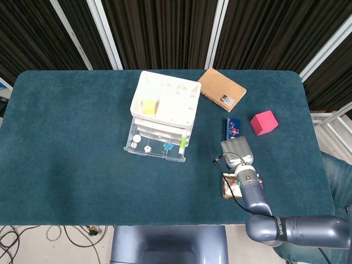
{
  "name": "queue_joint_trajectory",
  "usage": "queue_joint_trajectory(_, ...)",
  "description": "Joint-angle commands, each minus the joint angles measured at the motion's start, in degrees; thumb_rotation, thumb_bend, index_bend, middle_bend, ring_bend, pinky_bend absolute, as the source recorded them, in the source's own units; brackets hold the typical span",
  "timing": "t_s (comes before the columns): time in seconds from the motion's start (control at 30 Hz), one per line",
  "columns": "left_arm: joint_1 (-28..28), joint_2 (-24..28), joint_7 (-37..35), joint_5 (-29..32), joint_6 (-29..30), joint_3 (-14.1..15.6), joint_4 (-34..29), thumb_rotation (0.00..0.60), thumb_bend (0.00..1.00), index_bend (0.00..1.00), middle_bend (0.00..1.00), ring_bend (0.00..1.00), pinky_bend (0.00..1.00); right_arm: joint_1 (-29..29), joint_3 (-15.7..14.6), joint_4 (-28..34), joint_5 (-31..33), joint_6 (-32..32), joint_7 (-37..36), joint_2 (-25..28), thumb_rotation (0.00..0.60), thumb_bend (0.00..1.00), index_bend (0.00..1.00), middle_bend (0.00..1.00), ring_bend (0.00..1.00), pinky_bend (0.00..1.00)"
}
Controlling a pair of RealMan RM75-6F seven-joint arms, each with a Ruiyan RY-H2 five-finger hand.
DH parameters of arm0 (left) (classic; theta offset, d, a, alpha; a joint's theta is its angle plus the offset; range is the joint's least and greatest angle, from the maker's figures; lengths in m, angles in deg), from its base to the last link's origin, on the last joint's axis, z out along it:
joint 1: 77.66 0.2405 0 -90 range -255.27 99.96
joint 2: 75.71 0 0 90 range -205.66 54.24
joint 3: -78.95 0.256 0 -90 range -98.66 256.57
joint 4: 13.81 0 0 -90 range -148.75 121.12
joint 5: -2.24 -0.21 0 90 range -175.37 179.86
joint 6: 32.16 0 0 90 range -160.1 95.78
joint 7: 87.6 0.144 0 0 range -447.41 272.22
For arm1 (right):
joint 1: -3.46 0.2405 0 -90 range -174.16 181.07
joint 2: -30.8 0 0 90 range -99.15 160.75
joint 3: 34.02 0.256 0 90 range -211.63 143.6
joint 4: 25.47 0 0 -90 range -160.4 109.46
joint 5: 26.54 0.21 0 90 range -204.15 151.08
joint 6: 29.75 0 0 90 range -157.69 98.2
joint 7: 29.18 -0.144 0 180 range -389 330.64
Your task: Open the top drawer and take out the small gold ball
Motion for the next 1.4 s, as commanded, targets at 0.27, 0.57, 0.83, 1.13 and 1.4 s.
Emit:
queue_joint_trajectory(0.27,0.0,-0.1,0.2,0.2,0.0,0.0,0.1,0.6,0.24,0.13,0.0,0.0,0.11,-2.9,-3.3,-7.3,-3.7,3.2,-4.8,-6.7,0.6,0.39,0.56,1.0,1.0,1.0)
queue_joint_trajectory(0.57,0.0,-0.1,0.2,0.3,-0.1,0.0,0.1,0.6,0.24,0.13,0.0,0.0,0.11,-3.9,-3.5,-11.0,-5.8,4.0,-6.8,-9.9,0.6,0.39,0.56,1.0,1.0,1.0)
queue_joint_trajectory(0.83,0.0,-0.1,0.4,0.4,-0.2,0.0,0.1,0.6,0.24,0.13,0.0,0.0,0.11,-4.6,-2.5,-15.6,-7.3,4.5,-9.0,-12.8,0.6,0.39,0.56,1.0,1.0,1.0)
queue_joint_trajectory(1.13,0.0,-0.1,0.6,0.5,-0.2,0.0,0.1,0.6,0.24,0.13,0.0,0.0,0.11,-5.3,-1.6,-19.7,-8.3,4.8,-10.4,-15.8,0.6,0.39,0.56,1.0,1.0,1.0)
queue_joint_trajectory(1.4,-0.2,0.0,0.6,0.3,-0.4,0.1,0.1,0.6,0.24,0.13,0.0,0.0,0.11,-5.7,-1.3,-22.7,-8.8,5.9,-10.6,-18.3,0.6,0.39,0.56,1.0,1.0,1.0)
